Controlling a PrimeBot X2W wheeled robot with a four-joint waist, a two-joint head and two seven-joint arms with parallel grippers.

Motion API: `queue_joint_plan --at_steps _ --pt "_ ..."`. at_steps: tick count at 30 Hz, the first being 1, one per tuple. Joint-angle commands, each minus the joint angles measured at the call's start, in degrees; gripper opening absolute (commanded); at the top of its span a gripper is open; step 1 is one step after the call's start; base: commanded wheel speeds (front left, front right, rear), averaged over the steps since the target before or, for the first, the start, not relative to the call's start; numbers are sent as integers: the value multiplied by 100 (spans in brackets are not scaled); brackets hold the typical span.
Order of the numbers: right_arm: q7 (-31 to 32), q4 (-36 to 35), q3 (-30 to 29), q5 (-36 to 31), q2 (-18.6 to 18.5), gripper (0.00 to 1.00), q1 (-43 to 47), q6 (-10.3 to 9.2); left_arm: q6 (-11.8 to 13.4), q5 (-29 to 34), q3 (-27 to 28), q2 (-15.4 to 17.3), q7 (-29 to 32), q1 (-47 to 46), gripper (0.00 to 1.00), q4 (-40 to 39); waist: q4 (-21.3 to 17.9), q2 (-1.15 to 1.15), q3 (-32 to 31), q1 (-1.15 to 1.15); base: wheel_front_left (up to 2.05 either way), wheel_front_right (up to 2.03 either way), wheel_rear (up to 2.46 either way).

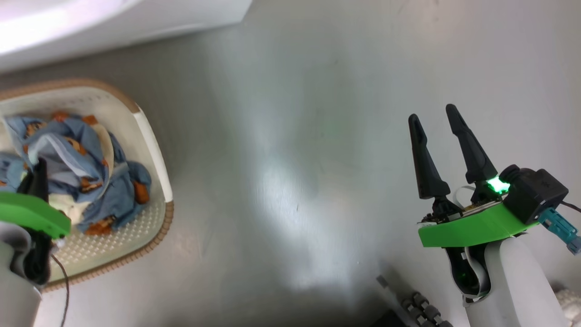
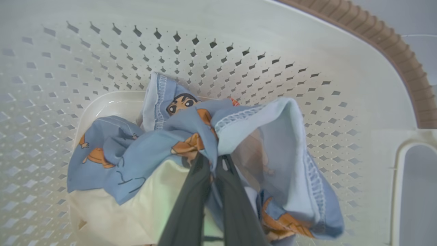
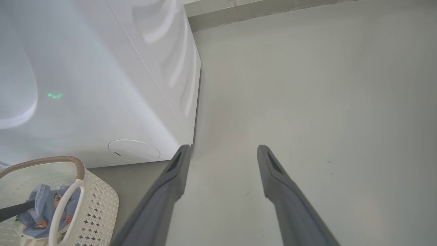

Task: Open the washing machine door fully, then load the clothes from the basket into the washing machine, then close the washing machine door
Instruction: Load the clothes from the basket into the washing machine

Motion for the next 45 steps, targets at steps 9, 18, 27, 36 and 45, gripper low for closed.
queue_joint_plan --at_steps 9,18,27,36,45 --pt "-27 83 125 -13 6 100 197 9 -16 33 571 300 -180 704 0 -412 112 0 -1065 0 0 0 0" --pt "-27 281 118 -60 6 100 306 9 -16 905 1581 10 -182 1303 0 -975 244 0 -1782 0 0 0 0" --pt "-27 558 123 -177 6 100 409 9 -16 1767 2544 -472 -183 2067 0 -1746 467 0 -2587 0 0 0 0" --pt "-27 786 70 -386 6 100 599 9 -16 2839 3405 -906 -183 2797 0 -2698 658 0 -3359 0 0 0 0" --pt "-27 989 27 -459 6 100 944 9 -16 4002 4151 -1472 -183 3674 0 -4043 884 0 -4135 0 0 0 0"
